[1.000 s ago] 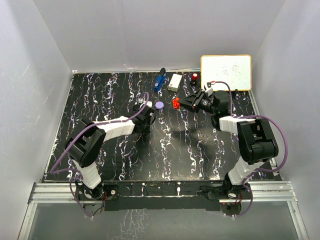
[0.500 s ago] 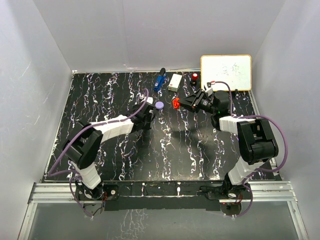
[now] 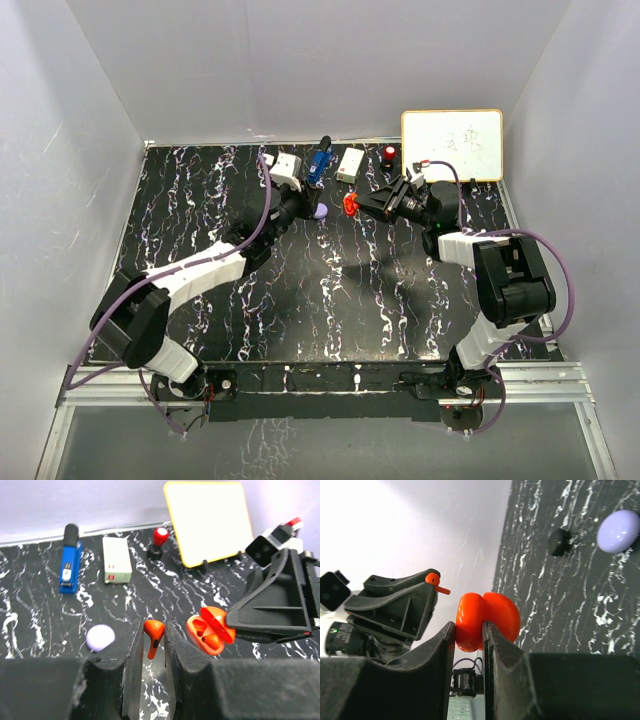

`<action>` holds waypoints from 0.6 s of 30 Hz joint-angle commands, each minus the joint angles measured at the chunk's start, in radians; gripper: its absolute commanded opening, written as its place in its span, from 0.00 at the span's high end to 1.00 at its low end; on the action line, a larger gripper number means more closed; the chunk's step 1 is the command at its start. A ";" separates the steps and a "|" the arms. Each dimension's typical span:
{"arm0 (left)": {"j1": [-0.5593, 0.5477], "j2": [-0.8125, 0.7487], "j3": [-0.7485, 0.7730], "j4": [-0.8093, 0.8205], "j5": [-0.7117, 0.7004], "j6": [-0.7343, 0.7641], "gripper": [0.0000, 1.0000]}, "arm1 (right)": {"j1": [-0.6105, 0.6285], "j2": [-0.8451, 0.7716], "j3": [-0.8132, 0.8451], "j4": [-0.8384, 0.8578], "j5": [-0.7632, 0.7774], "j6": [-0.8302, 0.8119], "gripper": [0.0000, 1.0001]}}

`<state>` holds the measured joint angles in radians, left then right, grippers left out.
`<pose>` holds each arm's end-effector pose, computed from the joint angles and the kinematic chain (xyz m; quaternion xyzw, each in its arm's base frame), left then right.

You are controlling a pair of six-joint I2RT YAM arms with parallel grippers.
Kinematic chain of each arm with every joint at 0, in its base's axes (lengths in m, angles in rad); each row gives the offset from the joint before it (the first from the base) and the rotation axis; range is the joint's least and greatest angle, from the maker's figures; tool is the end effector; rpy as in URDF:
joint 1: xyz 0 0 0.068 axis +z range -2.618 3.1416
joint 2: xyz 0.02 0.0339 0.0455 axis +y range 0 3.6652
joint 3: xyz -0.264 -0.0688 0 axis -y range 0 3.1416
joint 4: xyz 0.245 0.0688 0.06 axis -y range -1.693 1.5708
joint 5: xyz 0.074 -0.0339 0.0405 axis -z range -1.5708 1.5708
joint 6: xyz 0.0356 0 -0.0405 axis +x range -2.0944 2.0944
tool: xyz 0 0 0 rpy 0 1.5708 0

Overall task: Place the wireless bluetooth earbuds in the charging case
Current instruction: Pick up the earbud from the center of the board, then place the earbud in the charging case.

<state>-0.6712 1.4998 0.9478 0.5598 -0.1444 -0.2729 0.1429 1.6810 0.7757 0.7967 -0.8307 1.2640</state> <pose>0.2777 -0.2140 0.3003 0.0888 0.6988 -0.2767 0.6537 0.3377 0.0751 0.2096 0.1339 0.7201 0.6243 0.2716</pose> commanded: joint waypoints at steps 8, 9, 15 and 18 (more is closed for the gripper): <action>0.031 0.093 -0.061 0.538 0.185 -0.053 1.00 | -0.002 0.052 -0.015 0.320 -0.069 0.188 1.00; 0.031 0.098 -0.070 0.571 0.190 -0.055 1.00 | -0.002 0.054 -0.015 0.332 -0.069 0.198 1.00; 0.033 0.147 -0.083 0.733 0.248 -0.081 1.00 | -0.002 0.102 -0.015 0.427 -0.082 0.273 1.00; 0.033 0.170 -0.087 0.796 0.275 -0.105 1.00 | -0.002 0.113 -0.015 0.452 -0.083 0.294 1.00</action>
<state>-0.6422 1.6573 0.8661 1.1728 0.0647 -0.3447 0.1429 1.7817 0.7563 1.1210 -0.8997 1.5070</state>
